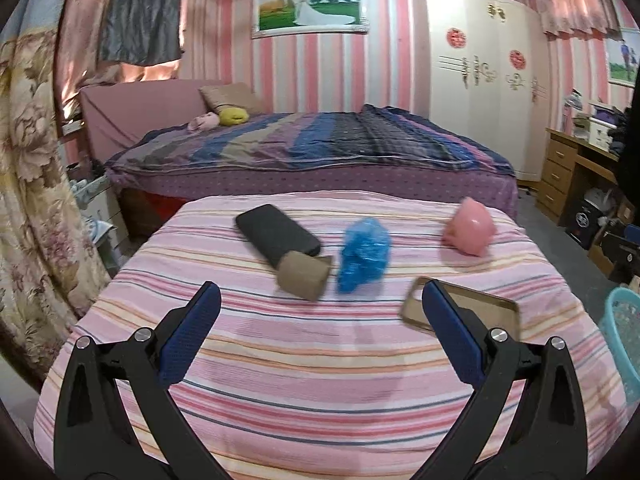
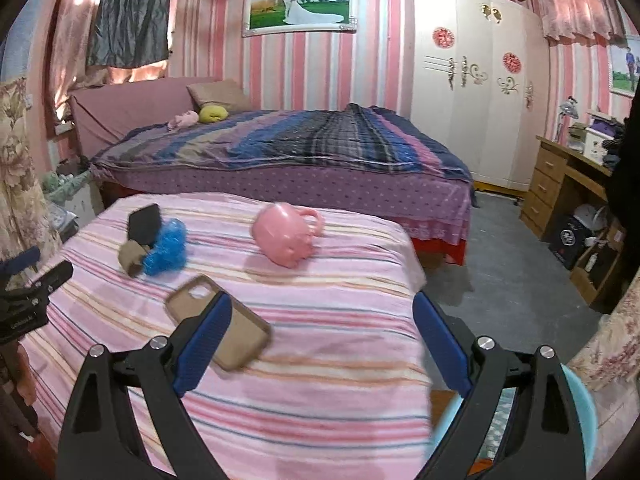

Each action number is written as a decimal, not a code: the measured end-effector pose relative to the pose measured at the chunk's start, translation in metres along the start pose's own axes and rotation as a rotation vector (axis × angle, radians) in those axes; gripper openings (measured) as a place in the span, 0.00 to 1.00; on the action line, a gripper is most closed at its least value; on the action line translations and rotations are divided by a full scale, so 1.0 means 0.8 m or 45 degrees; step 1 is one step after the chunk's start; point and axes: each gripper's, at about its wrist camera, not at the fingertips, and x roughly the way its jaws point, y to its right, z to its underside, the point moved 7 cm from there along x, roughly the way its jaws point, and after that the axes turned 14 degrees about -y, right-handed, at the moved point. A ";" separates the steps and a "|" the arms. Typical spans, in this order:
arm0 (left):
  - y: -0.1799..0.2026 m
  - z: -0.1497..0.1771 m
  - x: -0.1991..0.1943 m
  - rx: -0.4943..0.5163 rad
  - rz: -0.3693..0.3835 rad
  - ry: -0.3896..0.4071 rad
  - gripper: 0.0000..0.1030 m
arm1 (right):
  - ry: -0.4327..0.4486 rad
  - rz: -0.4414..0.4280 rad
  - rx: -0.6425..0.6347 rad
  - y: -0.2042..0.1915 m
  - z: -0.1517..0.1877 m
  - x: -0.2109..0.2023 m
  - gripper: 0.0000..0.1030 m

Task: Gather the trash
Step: 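Move both open tools back over the bed toward the cardboard tube and blue bag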

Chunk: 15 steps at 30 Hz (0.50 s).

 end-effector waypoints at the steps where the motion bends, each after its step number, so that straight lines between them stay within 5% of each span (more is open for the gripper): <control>1: -0.005 -0.001 0.001 -0.005 -0.007 -0.002 0.95 | 0.003 -0.012 0.002 -0.005 -0.003 0.003 0.87; 15: -0.082 -0.018 0.048 -0.055 -0.103 -0.058 0.95 | 0.017 -0.168 -0.027 -0.100 -0.027 0.063 0.87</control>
